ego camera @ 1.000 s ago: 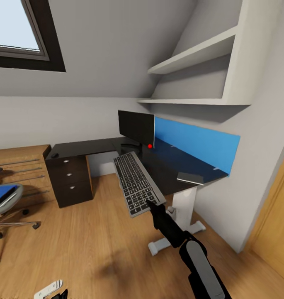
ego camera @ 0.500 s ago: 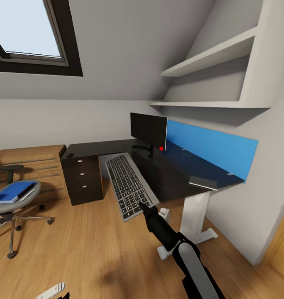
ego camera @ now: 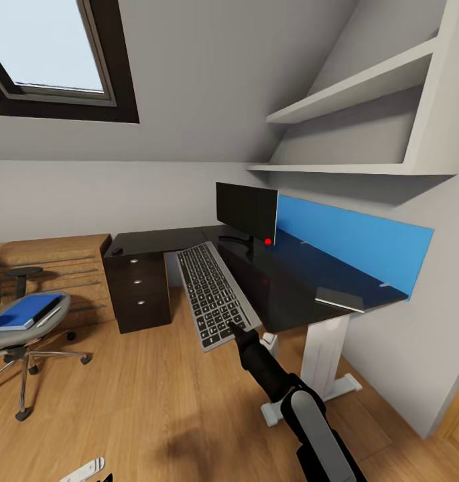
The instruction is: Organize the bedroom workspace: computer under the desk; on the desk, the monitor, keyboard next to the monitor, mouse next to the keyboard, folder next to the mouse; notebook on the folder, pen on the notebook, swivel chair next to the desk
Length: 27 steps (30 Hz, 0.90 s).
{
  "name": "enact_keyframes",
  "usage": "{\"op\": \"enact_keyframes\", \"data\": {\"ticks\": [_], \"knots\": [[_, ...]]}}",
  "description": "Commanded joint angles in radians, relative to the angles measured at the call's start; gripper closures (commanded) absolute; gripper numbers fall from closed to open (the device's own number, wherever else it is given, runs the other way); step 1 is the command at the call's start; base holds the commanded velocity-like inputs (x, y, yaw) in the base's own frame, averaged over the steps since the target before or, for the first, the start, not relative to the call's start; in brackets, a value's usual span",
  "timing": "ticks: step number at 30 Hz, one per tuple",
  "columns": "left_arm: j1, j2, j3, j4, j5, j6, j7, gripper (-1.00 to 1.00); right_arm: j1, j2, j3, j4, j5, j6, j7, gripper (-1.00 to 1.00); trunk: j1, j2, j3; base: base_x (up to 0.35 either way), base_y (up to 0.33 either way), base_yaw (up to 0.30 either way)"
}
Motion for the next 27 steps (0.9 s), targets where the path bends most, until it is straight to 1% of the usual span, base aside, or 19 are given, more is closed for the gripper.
{"op": "enact_keyframes", "data": {"ticks": [1, 5, 9, 11, 14, 15, 21, 27], "knots": [[-0.001, 0.000, 0.001, -0.001, 0.010, 0.006, 0.003, -1.00, -0.001, 0.000, -0.001, 0.000, -0.011, 0.003, 0.001, 1.00, 0.000, -0.001, -0.001, 0.002, 0.002, 0.000], [0.000, 0.000, 0.001, 0.000, 0.010, 0.006, 0.003, -1.00, -0.001, -0.004, -0.001, -0.001, -0.011, 0.008, -0.001, 1.00, 0.000, -0.001, -0.001, 0.001, 0.001, 0.000], [0.000, 0.000, 0.000, 0.000, 0.010, 0.005, 0.002, -1.00, -0.001, -0.023, 0.000, -0.002, -0.012, 0.009, 0.001, 1.00, 0.000, -0.001, -0.001, 0.000, 0.000, 0.000], [0.000, 0.000, 0.001, 0.000, 0.010, 0.005, 0.001, -1.00, -0.001, -0.028, 0.000, -0.001, -0.016, 0.009, 0.002, 1.00, 0.000, -0.001, -0.001, 0.000, 0.000, 0.000], [0.000, 0.000, 0.000, 0.000, 0.010, 0.004, 0.002, -1.00, -0.001, -0.032, 0.000, 0.000, -0.034, 0.008, 0.003, 1.00, -0.012, 0.020, 0.008, 0.000, 0.000, 0.000], [0.000, 0.000, 0.000, 0.000, 0.010, 0.004, 0.003, -1.00, -0.001, -0.032, 0.001, 0.000, -0.046, 0.004, 0.003, 1.00, -0.015, 0.027, 0.011, 0.000, 0.000, 0.000], [0.000, 0.000, 0.001, 0.000, 0.010, 0.004, 0.003, -1.00, -0.001, -0.031, 0.002, 0.001, -0.052, 0.003, 0.001, 1.00, -0.038, 0.069, 0.030, 0.000, 0.000, 0.019], [0.000, 0.000, 0.000, 0.000, 0.009, 0.004, 0.004, -1.00, -0.001, -0.026, 0.009, 0.009, -0.049, -0.001, -0.005, 1.00, -0.061, 0.111, 0.053, 0.000, 0.000, 0.235]]}}
